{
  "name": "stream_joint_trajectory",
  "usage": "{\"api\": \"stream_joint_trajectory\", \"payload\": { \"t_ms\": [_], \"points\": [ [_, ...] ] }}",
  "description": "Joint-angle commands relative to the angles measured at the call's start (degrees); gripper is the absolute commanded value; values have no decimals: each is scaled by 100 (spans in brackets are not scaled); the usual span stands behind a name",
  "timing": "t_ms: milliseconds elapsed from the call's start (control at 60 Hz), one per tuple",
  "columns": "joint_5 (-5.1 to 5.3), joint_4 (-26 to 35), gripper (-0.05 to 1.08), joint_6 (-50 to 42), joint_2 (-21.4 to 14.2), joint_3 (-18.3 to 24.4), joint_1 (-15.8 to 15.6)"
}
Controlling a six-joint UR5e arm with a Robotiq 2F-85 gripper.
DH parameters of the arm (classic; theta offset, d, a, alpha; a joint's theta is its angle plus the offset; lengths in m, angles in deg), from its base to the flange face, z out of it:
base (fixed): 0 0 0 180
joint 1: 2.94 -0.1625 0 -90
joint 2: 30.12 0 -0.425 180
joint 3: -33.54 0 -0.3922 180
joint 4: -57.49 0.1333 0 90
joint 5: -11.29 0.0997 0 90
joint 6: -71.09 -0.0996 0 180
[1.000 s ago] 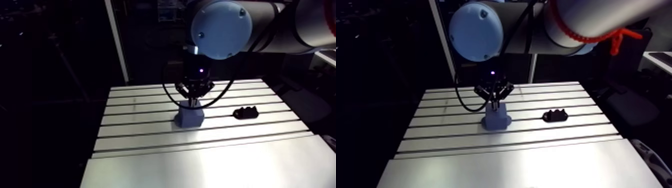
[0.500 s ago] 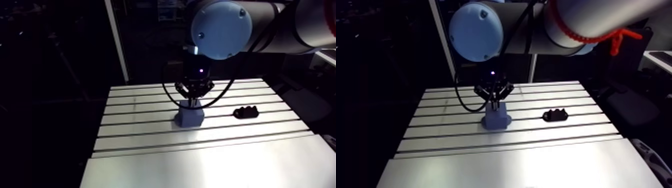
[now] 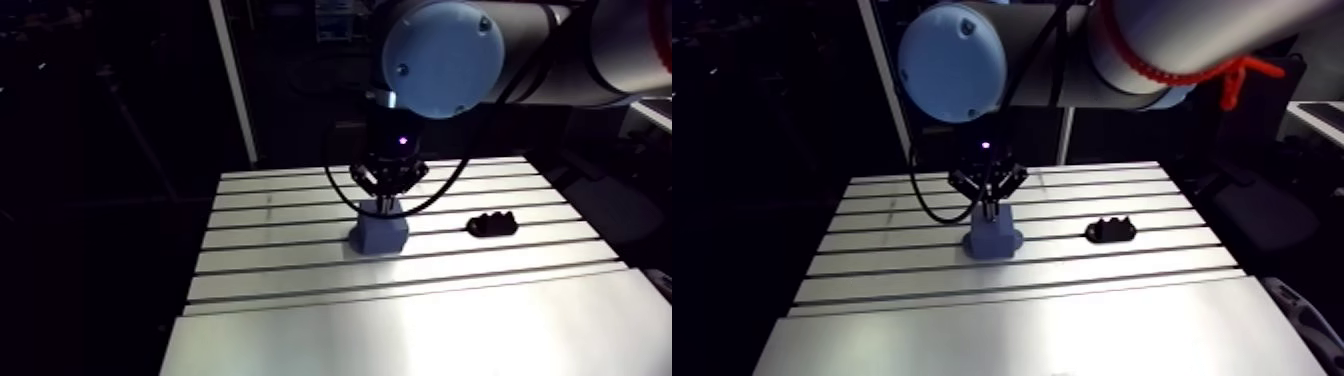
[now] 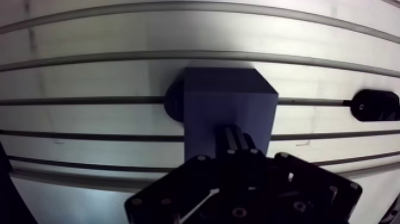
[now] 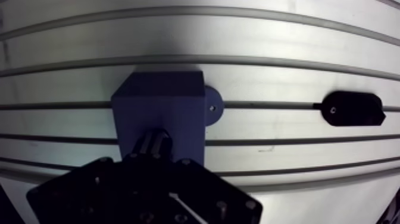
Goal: Pick up the M10 bolt and insert it into the hex recess until seated.
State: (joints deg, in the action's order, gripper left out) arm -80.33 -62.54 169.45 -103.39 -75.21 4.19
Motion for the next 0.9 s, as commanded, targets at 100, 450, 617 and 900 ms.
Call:
{"api": "stream_joint_trajectory", "payload": {
  "t_ms": [100, 450, 617, 900],
  "points": [
    [0, 0, 108, 4, 3, -11, -1],
    [8, 0, 108, -4, 27, -3, 8],
    [8, 0, 108, 12, 38, -10, 1],
    [8, -1, 108, 13, 38, -2, 8]
  ]
}}
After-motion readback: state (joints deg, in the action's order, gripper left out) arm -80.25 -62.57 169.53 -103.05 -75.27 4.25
